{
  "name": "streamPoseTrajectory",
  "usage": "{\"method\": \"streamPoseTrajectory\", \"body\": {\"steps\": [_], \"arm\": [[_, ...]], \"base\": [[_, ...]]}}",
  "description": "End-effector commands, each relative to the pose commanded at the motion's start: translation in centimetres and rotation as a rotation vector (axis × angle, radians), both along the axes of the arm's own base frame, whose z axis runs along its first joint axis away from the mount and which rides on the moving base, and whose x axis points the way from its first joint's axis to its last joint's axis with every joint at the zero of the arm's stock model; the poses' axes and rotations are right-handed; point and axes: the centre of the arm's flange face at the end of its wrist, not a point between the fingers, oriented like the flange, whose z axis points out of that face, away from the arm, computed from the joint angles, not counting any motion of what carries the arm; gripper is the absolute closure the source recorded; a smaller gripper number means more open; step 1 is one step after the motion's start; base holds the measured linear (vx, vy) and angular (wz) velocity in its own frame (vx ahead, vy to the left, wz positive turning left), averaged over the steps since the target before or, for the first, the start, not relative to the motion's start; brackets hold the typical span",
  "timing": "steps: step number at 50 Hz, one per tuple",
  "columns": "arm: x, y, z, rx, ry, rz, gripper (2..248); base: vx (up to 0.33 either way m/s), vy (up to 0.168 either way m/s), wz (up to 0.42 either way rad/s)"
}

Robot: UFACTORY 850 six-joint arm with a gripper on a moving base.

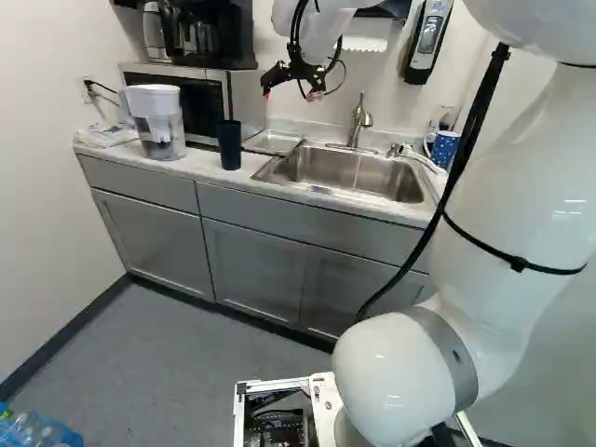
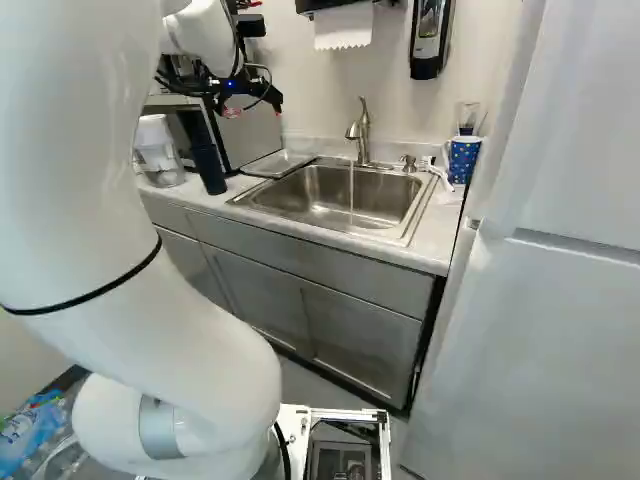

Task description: Rinse the cup and place it in the tray

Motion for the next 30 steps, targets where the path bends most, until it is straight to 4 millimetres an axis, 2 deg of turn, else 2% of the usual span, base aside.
{"method": "streamPoseTrajectory", "body": {"steps": [30], "arm": [[0.9, 4.9, 0.0, 0.000, -0.002, 0.084, 3]], "base": [[0.000, 0.000, 0.000]]}}
